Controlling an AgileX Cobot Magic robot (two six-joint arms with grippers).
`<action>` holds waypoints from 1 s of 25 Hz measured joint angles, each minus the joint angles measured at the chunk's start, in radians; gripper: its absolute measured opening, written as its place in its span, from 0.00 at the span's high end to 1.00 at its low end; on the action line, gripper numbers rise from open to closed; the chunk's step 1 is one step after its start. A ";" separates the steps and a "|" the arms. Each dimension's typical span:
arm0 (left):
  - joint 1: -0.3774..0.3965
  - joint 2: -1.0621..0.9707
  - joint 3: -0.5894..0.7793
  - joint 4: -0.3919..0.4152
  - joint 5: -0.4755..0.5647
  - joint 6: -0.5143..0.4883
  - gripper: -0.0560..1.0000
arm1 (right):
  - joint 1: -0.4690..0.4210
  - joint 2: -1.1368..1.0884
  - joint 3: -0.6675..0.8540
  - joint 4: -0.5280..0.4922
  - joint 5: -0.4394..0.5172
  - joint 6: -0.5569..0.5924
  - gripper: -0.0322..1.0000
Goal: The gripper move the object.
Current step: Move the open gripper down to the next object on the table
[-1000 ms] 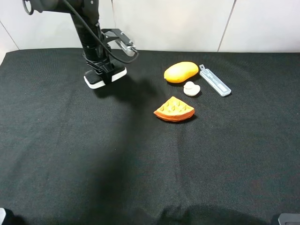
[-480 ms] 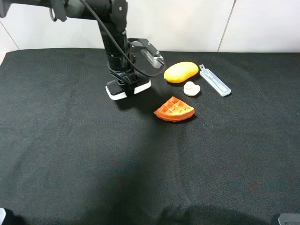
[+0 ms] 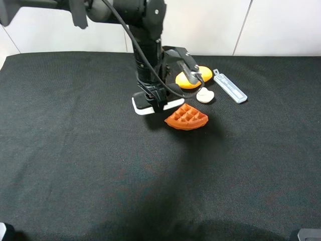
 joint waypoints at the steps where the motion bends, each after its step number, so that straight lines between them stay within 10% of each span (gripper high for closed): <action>1: -0.014 -0.001 0.000 0.000 0.001 -0.001 0.32 | 0.000 0.000 0.000 0.000 0.000 0.000 0.30; 25: -0.252 -0.024 -0.002 -0.001 0.005 -0.046 0.32 | 0.000 0.000 0.000 0.000 0.000 0.000 0.30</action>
